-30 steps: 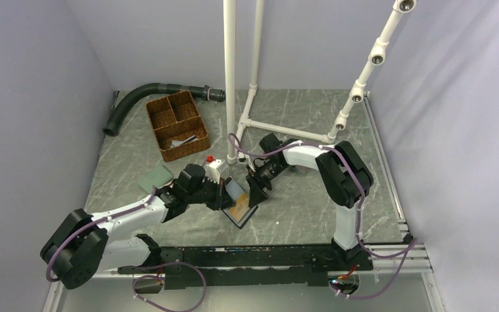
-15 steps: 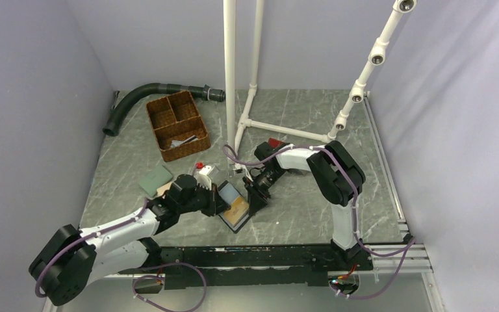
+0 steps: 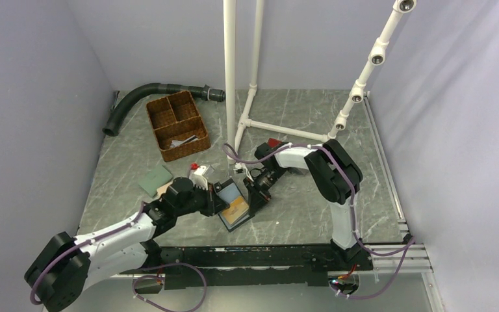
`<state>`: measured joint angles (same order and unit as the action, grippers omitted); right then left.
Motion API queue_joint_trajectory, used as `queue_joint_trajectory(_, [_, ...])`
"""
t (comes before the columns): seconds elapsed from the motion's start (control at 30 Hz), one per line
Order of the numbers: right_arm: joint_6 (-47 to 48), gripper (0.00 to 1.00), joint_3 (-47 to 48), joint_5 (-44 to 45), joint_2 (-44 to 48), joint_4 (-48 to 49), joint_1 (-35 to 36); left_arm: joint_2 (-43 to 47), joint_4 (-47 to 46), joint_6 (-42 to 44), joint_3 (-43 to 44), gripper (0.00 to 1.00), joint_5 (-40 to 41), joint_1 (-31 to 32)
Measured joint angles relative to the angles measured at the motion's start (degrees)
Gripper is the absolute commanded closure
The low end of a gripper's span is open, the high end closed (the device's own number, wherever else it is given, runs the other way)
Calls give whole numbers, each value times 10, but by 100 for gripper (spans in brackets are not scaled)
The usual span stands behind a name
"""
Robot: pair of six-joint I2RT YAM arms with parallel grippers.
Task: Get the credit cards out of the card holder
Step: Remove the credit card from the card holder.
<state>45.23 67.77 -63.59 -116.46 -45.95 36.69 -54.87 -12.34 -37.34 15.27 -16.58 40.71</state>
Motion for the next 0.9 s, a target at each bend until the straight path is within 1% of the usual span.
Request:
queue_joint_trajectory(0.27, [2,100,32,-2,-22,-40,-5,63,11,-12,-10,100,33,-1])
queue_joint_trajectory(0.4, [9,100,40,-2,-28,-59,-5,77,11,-31,-19,100,40,-6])
queue_joint_trajectory(0.57, [13,100,41,3,-28,-81,-5,78,17,-54,-20,100,40,-13])
queue_joint_trajectory(0.7, [13,100,50,17,-28,-92,-5,80,20,-78,-22,100,33,-34])
queue_joint_trajectory(0.8, [14,100,59,25,-31,-104,-5,66,-12,-101,-38,100,6,-54])
queue_joint_trajectory(0.9, [15,100,66,30,-38,-116,-7,24,-47,-115,-46,100,-25,-64])
